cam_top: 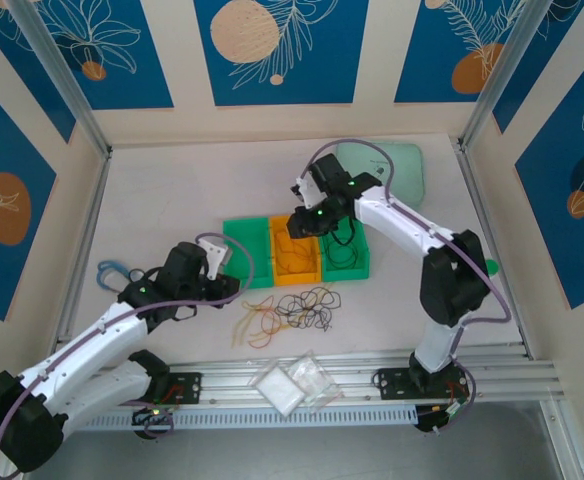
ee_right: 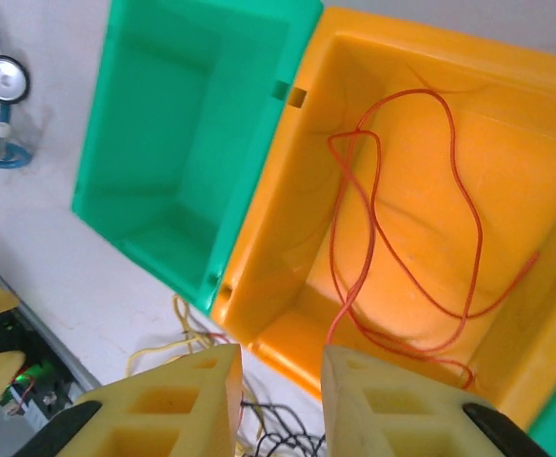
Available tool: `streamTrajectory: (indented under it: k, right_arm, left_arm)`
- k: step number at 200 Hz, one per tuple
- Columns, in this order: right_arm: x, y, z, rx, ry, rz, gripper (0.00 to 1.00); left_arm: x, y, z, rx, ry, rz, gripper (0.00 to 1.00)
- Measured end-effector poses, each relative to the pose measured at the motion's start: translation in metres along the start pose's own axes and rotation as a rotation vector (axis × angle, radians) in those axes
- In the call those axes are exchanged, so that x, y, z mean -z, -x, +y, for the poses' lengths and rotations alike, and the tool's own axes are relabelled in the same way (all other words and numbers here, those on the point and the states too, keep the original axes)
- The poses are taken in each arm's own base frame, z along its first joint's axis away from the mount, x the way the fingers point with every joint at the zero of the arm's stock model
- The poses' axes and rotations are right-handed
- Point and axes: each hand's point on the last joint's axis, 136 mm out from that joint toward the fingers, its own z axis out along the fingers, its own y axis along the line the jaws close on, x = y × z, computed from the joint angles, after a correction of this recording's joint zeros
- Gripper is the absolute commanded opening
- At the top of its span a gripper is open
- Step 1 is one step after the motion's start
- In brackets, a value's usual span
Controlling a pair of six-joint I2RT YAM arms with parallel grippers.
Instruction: Untangle the cables
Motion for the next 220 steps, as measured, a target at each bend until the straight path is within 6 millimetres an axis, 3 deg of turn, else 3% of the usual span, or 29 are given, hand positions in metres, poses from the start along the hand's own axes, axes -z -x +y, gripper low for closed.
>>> streamTrajectory:
  k: [31,45,66,95,151,220]
  right_arm:
    - [0.027,-0.016,-0.002,-0.012,0.000,-0.042,0.29]
    - [0.030,-0.032,-0.008,-0.031,-0.006,-0.030,0.29]
    - [0.026,-0.057,-0.017,-0.068,-0.018,0.006,0.29]
    - [0.021,-0.077,-0.024,-0.102,-0.024,0.042,0.29]
    - [0.029,-0.080,-0.020,-0.101,-0.011,0.013,0.29]
    - [0.034,-0.088,-0.022,-0.107,-0.005,-0.001,0.30]
  left_arm:
    - [-0.012,-0.016,-0.014,-0.001,-0.064,0.092,0.52]
    - [-0.018,-0.026,-0.021,-0.009,-0.091,0.143,0.52]
    - [-0.026,-0.039,-0.031,-0.024,-0.123,0.205,0.42]
    - [-0.036,-0.047,-0.044,-0.047,-0.156,0.264,0.45]
    - [-0.054,-0.039,-0.063,-0.126,-0.180,0.313,0.45]
    - [-0.070,-0.043,-0.062,-0.175,-0.170,0.377,0.36]
